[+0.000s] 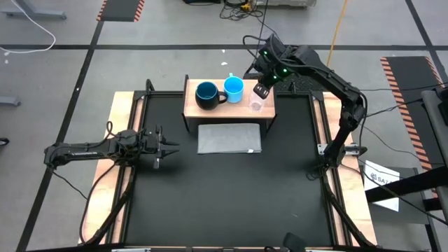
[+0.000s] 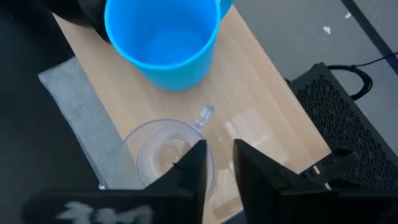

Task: Stack small to large cups/mugs on shelf
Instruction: Return to Home Position

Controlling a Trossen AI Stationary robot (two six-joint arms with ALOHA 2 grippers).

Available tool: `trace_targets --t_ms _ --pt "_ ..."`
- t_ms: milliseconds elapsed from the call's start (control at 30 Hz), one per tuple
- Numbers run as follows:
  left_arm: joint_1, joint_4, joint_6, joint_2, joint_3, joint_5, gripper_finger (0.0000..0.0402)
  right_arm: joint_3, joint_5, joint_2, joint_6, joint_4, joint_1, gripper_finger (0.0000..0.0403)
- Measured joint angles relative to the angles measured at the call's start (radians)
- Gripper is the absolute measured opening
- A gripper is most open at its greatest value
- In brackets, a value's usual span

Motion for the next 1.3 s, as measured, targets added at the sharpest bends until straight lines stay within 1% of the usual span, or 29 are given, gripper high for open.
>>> trace_targets --t_ms 133,167,600,700,833,1033,1167,1300 --pt "0.000 -0.004 0.000 0.000 0.000 0.000 0.0108 0.000 0.000 -0.001 -0.016 0.003 0.000 0.0013" --pt "0.000 -0.005 0.001 0.000 0.000 0.000 0.0108 0.000 0.000 0.000 -0.019 0.000 0.000 0.0007" --pt "0.000 -0.007 -0.001 0.000 0.000 0.000 0.0108 0.000 -0.032 0.000 0.000 -0.009 0.004 0.0001" --pt "0.000 -0.007 -0.003 0.000 0.000 0.000 0.0108 0.000 -0.060 -0.011 0.005 -0.023 0.011 0.0000" --pt "0.000 -0.007 -0.003 0.000 0.000 0.000 0.0108 0.000 -0.080 -0.061 0.003 -0.029 0.032 0.0000" --pt "0.000 0.014 -0.010 0.000 0.000 -0.001 0.0108 0.002 -0.079 -0.195 0.031 0.071 0.060 0.0000" --pt "0.000 0.014 -0.012 0.000 0.000 -0.001 0.0108 0.002 -0.080 -0.264 0.038 0.083 0.116 0.0000" --pt "0.000 0.016 -0.015 0.000 0.000 -0.001 0.0108 0.002 -0.079 -0.316 0.063 0.110 0.197 0.0000"
